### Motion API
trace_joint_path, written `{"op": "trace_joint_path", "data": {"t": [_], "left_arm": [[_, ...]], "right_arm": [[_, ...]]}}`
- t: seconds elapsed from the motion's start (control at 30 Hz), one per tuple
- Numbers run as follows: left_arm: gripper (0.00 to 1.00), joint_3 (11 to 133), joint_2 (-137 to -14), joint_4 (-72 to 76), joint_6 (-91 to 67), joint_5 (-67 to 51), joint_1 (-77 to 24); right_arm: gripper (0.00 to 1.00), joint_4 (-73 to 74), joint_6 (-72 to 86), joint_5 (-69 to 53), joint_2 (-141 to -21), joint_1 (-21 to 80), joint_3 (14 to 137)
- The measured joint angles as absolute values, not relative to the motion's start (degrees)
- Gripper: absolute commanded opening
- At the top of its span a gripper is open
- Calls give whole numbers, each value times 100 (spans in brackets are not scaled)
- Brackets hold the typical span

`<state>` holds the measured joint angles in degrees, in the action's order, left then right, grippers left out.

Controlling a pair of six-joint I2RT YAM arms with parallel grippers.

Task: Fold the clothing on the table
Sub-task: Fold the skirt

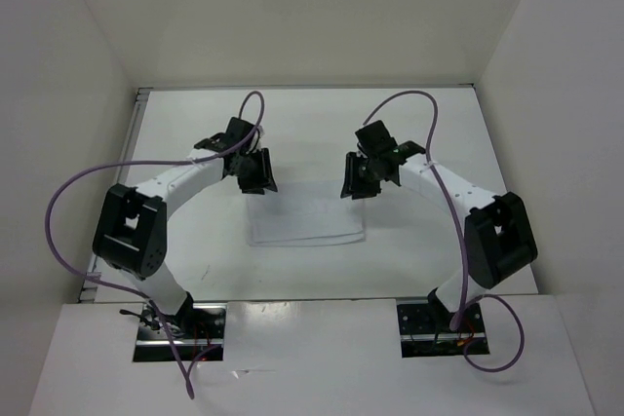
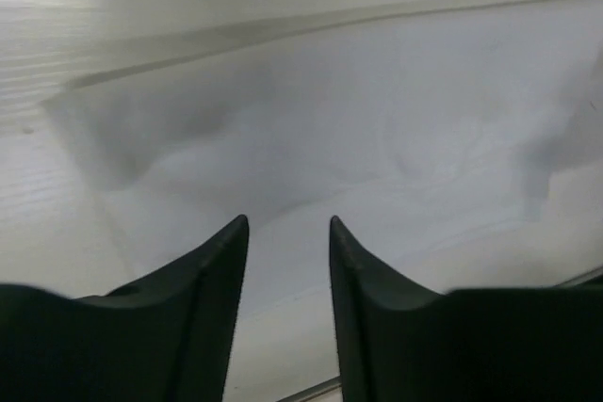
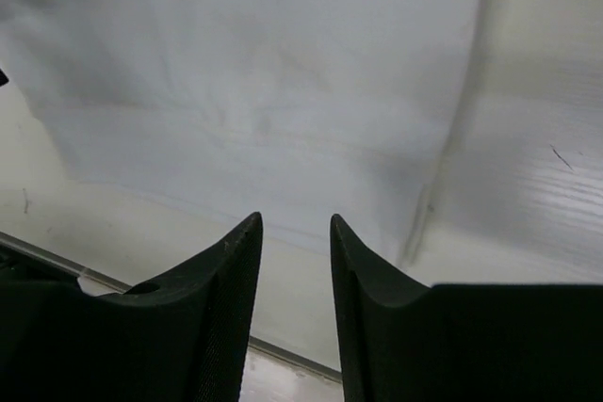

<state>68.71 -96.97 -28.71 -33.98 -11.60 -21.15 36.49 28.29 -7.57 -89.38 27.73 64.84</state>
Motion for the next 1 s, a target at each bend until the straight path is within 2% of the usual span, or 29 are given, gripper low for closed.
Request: {"op": "trace_joint_path", "data": {"t": [0.03,0.07,0.27,0.47,0.57,0.73,1.0], "left_arm": [[56,6794,-9572,-2893,-3454,-985,-2073],[58,6724,-9445,-2930,-3481,-843,-2027],[60,6361,-9026,-3002,-3647,-292,-1846],[63,5883,-9026,-2985,-3778,-224,-1846],[63,5693,-9026,-2978,-3804,-261,-1846],[63,5498,-9026,-2934,-3826,-285,-1846],[64,5345,-9026,-2888,-3927,-285,-1846]], "right_arm": [[37,3601,2840,-838,-8956,2773,6528],[36,3524,2840,-941,-9013,2779,6563],[28,3074,2934,-1566,-9813,2871,6869],[12,2801,3030,-1933,-10683,3022,7376],[8,2757,3044,-2047,-10993,3039,7708],[6,2593,3061,-2211,-11443,3039,8243],[5,2532,3070,-2364,-11863,3059,8401]]}}
